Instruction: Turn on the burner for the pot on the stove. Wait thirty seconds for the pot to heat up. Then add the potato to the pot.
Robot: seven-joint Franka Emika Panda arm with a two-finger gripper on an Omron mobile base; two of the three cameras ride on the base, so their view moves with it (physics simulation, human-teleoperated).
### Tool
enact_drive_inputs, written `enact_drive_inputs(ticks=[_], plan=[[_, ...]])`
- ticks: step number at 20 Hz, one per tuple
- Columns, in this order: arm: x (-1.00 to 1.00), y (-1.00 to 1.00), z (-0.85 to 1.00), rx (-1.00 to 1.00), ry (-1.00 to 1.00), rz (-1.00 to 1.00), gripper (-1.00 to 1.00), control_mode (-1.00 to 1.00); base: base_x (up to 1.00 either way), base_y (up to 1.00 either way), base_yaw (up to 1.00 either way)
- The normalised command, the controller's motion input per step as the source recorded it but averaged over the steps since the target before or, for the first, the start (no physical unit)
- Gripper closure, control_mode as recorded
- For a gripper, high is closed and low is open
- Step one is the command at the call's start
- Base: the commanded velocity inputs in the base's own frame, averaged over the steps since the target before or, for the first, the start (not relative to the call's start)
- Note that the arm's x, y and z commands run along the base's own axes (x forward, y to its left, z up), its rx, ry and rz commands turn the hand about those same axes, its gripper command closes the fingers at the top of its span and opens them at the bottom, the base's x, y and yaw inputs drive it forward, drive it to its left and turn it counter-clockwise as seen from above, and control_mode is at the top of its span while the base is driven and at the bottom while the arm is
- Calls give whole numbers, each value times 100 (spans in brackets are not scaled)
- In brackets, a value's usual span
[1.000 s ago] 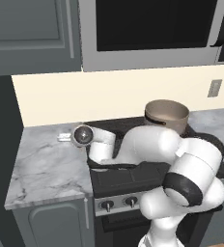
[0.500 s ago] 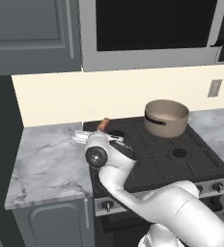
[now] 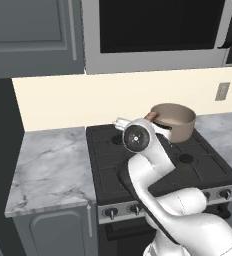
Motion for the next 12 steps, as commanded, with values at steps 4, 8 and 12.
enact_drive_inputs(ticks=[4,8,12], plan=[[-26,-100,48,0,16,-16,100,-100,0,0,0],[-3,-100,17,-6,16,-3,100,-100,0,0,0],[0,-100,3,-7,12,0,100,-100,0,0,0]])
